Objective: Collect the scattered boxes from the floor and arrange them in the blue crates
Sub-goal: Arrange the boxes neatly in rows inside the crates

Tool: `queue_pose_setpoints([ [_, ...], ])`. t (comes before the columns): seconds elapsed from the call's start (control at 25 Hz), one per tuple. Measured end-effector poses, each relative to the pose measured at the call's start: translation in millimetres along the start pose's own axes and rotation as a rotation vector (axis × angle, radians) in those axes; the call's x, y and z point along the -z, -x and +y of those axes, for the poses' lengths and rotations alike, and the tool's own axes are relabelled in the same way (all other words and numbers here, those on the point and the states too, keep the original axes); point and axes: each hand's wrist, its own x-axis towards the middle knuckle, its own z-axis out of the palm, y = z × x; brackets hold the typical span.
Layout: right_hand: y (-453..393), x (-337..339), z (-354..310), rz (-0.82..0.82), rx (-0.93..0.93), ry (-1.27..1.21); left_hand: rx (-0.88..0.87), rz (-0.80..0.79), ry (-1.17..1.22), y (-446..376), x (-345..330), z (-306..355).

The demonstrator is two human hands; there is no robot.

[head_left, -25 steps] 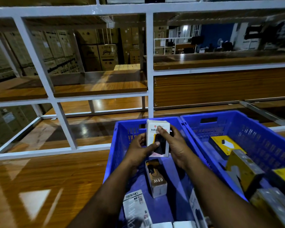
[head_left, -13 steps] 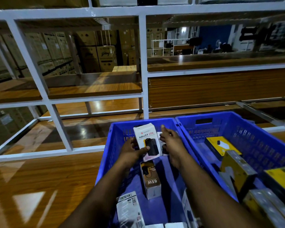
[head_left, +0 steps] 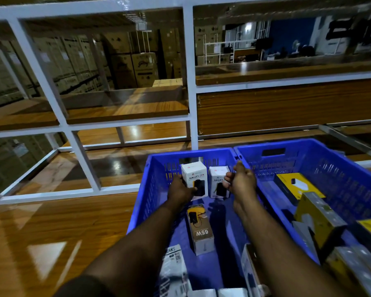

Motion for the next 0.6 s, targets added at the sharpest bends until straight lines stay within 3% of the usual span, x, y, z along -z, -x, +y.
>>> queue_pose_setpoints([
  [0.4, 13, 0, -6, -0.016, 0.004, -0.001, -0.046, 0.039, -0.142, -38, -33, -16],
  [0.6, 23, -4, -5, -0.138, -0.052, 0.108, -0.057, 0.083, -0.230, -34, -38, -16],
])
